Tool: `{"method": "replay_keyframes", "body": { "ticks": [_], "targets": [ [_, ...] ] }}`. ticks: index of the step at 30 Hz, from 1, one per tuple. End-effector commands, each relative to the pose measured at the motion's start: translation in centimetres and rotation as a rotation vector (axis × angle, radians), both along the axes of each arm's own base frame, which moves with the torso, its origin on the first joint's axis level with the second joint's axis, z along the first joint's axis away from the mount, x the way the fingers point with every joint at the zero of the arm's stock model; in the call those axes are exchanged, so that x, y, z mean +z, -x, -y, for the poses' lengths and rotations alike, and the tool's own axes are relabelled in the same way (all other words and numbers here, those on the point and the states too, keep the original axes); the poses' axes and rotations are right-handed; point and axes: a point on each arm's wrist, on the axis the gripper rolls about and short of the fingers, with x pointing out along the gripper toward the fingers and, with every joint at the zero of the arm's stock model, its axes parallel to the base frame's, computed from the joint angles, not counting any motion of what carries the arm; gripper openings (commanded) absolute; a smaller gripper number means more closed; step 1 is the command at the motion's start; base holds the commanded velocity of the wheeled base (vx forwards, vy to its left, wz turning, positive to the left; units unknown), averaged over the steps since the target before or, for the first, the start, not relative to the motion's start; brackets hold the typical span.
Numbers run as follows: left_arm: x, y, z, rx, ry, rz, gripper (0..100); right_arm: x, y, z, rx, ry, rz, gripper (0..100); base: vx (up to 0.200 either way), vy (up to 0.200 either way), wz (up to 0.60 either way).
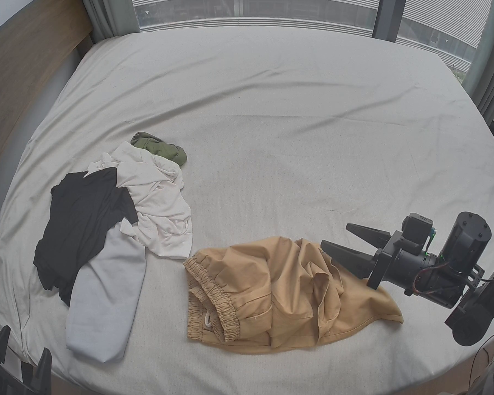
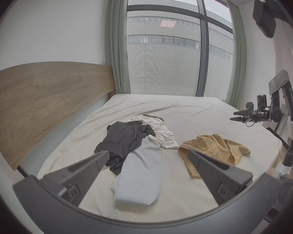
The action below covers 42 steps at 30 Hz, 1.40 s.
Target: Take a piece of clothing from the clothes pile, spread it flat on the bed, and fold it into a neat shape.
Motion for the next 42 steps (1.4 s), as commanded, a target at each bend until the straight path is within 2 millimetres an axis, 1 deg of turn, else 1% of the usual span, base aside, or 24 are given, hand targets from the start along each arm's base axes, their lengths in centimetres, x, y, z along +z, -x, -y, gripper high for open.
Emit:
{"method": "replay_keyframes", "body": {
  "ticks": [1,4,7,9,10,11,13,20,27,29,32,36,42],
  "targets": [
    [-0.5,0.0,0.0,0.002,0.002,-0.001,100,-0.9,1.1,-0.2,0.054,0.024,-0.045,100,0.0,0.0,0.0],
    [-0.5,0.0,0.0,0.002,0.002,-0.001,100,-1.8,2.2,-0.2,0.121,0.047,-0.094,100,0.0,0.0,0.0],
    [-0.5,0.0,0.0,0.0,0.002,-0.001,100,-2.5,2.9,-0.1,0.158,0.063,-0.129,100,0.0,0.0,0.0],
    [-0.5,0.0,0.0,0.002,0.002,-0.001,100,-3.1,2.9,-0.2,0.177,0.073,-0.157,100,0.0,0.0,0.0],
    [-0.5,0.0,0.0,0.002,0.002,-0.001,100,-3.1,2.9,-0.2,0.177,0.073,-0.157,100,0.0,0.0,0.0],
    [-0.5,0.0,0.0,0.002,0.004,-0.001,100,-3.9,2.7,-0.3,0.186,0.087,-0.188,100,0.0,0.0,0.0],
    [-0.5,0.0,0.0,0.002,0.004,-0.001,100,-4.8,2.3,-0.4,0.184,0.098,-0.221,100,0.0,0.0,0.0],
    [-0.5,0.0,0.0,0.002,0.007,-0.001,100,-6.9,1.6,-0.6,0.17,0.131,-0.294,100,0.0,0.0,0.0],
    [-0.5,0.0,0.0,0.002,0.007,-0.001,100,-7.6,1.3,-0.8,0.172,0.143,-0.317,100,0.0,0.0,0.0],
    [-0.5,0.0,0.0,0.002,0.008,-0.001,100,-8.3,1.0,-0.9,0.167,0.15,-0.334,100,0.0,0.0,0.0],
    [-0.5,0.0,0.0,0.002,0.008,-0.001,100,-8.7,0.7,-0.9,0.161,0.153,-0.343,100,0.0,0.0,0.0],
    [-0.5,0.0,0.0,0.002,0.007,-0.001,100,-9.0,0.0,-0.4,0.13,0.151,-0.35,100,0.0,0.0,0.0],
    [-0.5,0.0,0.0,0.002,0.007,-0.001,100,-9.7,-1.6,0.7,0.064,0.142,-0.358,100,0.0,0.0,0.0]
  ]
}}
